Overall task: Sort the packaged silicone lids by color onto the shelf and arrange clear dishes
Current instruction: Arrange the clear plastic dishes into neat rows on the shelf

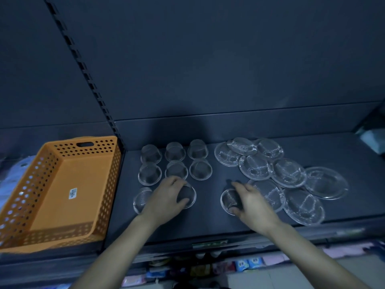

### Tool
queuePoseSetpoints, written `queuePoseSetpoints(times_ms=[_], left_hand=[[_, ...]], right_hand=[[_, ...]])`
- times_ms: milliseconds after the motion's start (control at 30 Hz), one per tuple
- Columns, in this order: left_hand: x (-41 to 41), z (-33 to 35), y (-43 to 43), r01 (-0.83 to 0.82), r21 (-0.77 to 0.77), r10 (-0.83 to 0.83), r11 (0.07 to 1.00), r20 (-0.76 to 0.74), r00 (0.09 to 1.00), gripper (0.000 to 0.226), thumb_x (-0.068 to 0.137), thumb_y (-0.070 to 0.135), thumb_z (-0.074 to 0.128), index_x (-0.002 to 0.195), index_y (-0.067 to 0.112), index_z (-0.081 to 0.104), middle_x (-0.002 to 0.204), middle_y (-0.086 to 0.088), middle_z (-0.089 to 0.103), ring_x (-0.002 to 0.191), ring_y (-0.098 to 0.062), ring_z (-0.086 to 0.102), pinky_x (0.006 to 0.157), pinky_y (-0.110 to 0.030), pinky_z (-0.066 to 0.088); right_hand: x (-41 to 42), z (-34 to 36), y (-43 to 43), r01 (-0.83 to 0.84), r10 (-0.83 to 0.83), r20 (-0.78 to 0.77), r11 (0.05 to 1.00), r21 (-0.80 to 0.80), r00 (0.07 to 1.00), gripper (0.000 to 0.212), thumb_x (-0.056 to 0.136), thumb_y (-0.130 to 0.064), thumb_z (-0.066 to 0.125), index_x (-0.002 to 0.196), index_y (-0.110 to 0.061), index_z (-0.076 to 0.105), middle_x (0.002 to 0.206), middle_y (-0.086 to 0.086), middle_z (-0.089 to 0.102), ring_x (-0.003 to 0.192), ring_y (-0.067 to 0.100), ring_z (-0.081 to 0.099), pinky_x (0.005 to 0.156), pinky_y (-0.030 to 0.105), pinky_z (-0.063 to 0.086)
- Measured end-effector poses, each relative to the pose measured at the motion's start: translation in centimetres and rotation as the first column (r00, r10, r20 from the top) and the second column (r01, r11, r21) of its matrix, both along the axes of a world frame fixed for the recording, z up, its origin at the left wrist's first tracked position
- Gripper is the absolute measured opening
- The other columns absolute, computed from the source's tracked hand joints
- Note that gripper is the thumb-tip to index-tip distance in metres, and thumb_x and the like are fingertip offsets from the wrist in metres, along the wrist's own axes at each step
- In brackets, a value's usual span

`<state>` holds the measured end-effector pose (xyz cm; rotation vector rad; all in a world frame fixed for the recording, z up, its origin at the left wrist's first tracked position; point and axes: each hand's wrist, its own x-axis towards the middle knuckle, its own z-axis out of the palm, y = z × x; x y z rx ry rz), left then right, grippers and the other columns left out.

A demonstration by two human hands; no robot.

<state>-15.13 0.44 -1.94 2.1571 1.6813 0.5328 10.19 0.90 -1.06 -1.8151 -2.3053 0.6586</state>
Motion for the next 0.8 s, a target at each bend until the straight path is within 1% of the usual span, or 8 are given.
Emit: queuePoseSetpoints(times_ms=[67, 133, 233, 300, 400, 567, 733, 800], left_hand=[[0.1, -0.1, 0.1, -0.019, -0.024, 0.019, 1.0, 0.002, 1.0, 0.043, 0.081, 0.026, 0.066, 0.122, 0.019, 0.055, 0.124, 0.006, 0.049, 0.116, -0.012, 0.046, 0.093, -0.017, 0.034], [0.3, -0.1, 0.0, -0.041, -0.038, 0.041, 0.998, -0.001, 0.999, 0.044, 0.081, 0.026, 0.066, 0.123, 0.02, 0.054, 0.125, 0.007, 0.048, 0.117, -0.012, 0.046, 0.091, -0.015, 0.032], [0.5, 0.1, -0.4, -0.082, -0.061, 0.08, 0.995, -0.032, 0.996, 0.053, 0.084, 0.028, 0.063, 0.133, 0.018, 0.046, 0.131, 0.007, 0.044, 0.123, -0.011, 0.043, 0.095, -0.014, 0.03], [0.6, 0.1, -0.6, -0.1, -0.057, 0.099, 0.993, -0.025, 0.995, 0.055, 0.085, 0.029, 0.063, 0.135, 0.016, 0.044, 0.133, 0.006, 0.045, 0.124, -0.013, 0.043, 0.101, -0.019, 0.034], [0.6, 0.1, -0.8, -0.118, -0.053, 0.117, 0.992, -0.018, 0.993, 0.055, 0.084, 0.027, 0.064, 0.135, 0.016, 0.045, 0.132, 0.004, 0.046, 0.124, -0.014, 0.044, 0.102, -0.027, 0.038], [0.8, 0.0, -1.0, -0.147, -0.031, 0.147, 0.989, -0.012, 0.989, 0.054, 0.083, 0.026, 0.064, 0.133, 0.016, 0.047, 0.131, 0.003, 0.047, 0.123, -0.016, 0.044, 0.101, -0.03, 0.04], [0.5, 0.0, -1.0, -0.111, -0.038, 0.11, 0.993, -0.015, 0.994, 0.056, 0.084, 0.03, 0.064, 0.134, 0.016, 0.046, 0.132, 0.004, 0.045, 0.124, -0.014, 0.043, 0.104, -0.027, 0.038], [0.3, 0.0, -0.6, -0.097, -0.029, 0.097, 0.995, -0.008, 0.995, 0.056, 0.084, 0.035, 0.064, 0.134, 0.016, 0.046, 0.132, 0.006, 0.044, 0.124, -0.01, 0.042, 0.103, -0.02, 0.034]], right_hand=[[-0.9, -0.1, 0.3, -0.026, 0.026, -0.002, 1.0, 0.013, 1.0, 0.077, 0.082, -0.027, 0.069, 0.146, -0.02, 0.027, 0.144, 0.004, 0.038, 0.134, 0.024, 0.034, 0.111, 0.028, 0.028], [-2.0, -0.2, 0.8, -0.062, 0.062, -0.002, 0.998, 0.014, 0.998, 0.072, 0.082, -0.027, 0.067, 0.144, -0.017, 0.031, 0.144, 0.006, 0.038, 0.133, 0.024, 0.035, 0.108, 0.027, 0.029], [-3.6, -0.1, 1.7, -0.101, 0.1, -0.018, 0.995, -0.019, 0.995, 0.067, 0.083, -0.028, 0.065, 0.142, -0.017, 0.034, 0.14, 0.006, 0.041, 0.129, 0.025, 0.037, 0.105, 0.027, 0.03], [-4.3, -0.2, 2.4, -0.122, 0.121, -0.031, 0.992, -0.034, 0.992, 0.066, 0.083, -0.028, 0.064, 0.141, -0.017, 0.034, 0.137, 0.007, 0.043, 0.127, 0.026, 0.038, 0.105, 0.029, 0.032], [-4.7, -0.5, 2.9, -0.134, 0.133, -0.03, 0.991, -0.029, 0.991, 0.067, 0.084, -0.028, 0.063, 0.142, -0.016, 0.033, 0.136, 0.009, 0.043, 0.126, 0.028, 0.039, 0.104, 0.03, 0.033], [-5.2, -0.9, 2.8, -0.167, 0.167, -0.032, 0.986, 0.005, 0.985, 0.067, 0.086, -0.028, 0.061, 0.144, -0.013, 0.031, 0.135, 0.01, 0.043, 0.124, 0.03, 0.039, 0.103, 0.03, 0.032], [-5.0, -0.7, 2.3, -0.161, 0.16, -0.079, 0.987, -0.011, 0.984, 0.072, 0.085, -0.029, 0.063, 0.146, -0.015, 0.027, 0.14, 0.009, 0.04, 0.127, 0.028, 0.037, 0.107, 0.031, 0.033], [-4.4, -0.6, 2.1, -0.151, 0.15, -0.099, 0.989, 0.002, 0.984, 0.076, 0.084, -0.032, 0.064, 0.147, -0.016, 0.026, 0.142, 0.006, 0.038, 0.13, 0.025, 0.035, 0.108, 0.029, 0.032]])
